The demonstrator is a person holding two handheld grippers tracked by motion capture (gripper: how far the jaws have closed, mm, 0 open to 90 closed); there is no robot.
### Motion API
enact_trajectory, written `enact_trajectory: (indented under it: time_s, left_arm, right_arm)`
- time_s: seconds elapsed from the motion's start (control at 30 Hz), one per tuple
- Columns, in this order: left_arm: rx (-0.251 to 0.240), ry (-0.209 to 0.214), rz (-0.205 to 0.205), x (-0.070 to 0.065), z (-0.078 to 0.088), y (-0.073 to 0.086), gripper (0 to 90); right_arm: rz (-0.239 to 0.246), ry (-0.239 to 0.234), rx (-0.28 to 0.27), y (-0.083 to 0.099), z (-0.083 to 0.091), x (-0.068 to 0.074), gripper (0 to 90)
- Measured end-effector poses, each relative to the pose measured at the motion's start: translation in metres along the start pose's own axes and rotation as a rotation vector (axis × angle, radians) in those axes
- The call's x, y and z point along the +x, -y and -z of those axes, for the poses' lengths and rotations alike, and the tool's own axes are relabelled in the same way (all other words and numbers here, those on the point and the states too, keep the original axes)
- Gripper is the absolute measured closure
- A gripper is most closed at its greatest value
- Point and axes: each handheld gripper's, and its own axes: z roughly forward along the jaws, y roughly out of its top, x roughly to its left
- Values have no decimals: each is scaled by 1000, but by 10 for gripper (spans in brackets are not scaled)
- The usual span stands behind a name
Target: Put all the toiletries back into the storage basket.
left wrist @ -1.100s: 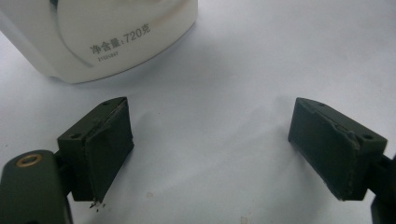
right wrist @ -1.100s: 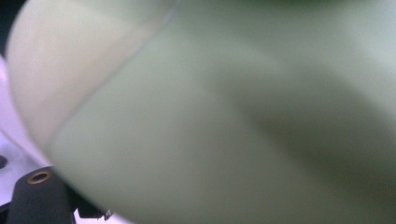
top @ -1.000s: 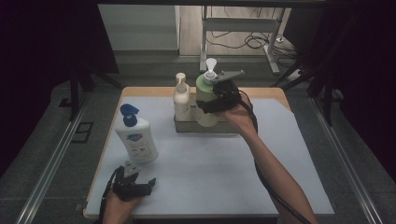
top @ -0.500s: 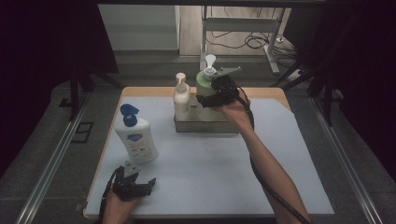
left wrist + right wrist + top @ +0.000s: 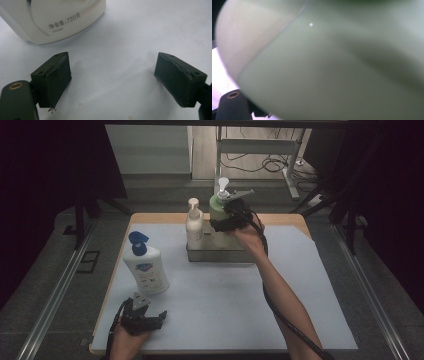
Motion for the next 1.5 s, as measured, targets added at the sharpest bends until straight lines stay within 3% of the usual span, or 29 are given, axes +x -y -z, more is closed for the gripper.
enact_trajectory:
  time_s: [0.57, 1.5]
  left_arm:
    - [-1, 0, 0, 0, 0, 0, 134]
    - [0, 0, 0, 0, 0, 0, 134]
  right_arm:
    - [-4, -11, 38, 13, -19, -3, 127]
    - [-14, -46, 96, 38, -33, -8, 128]
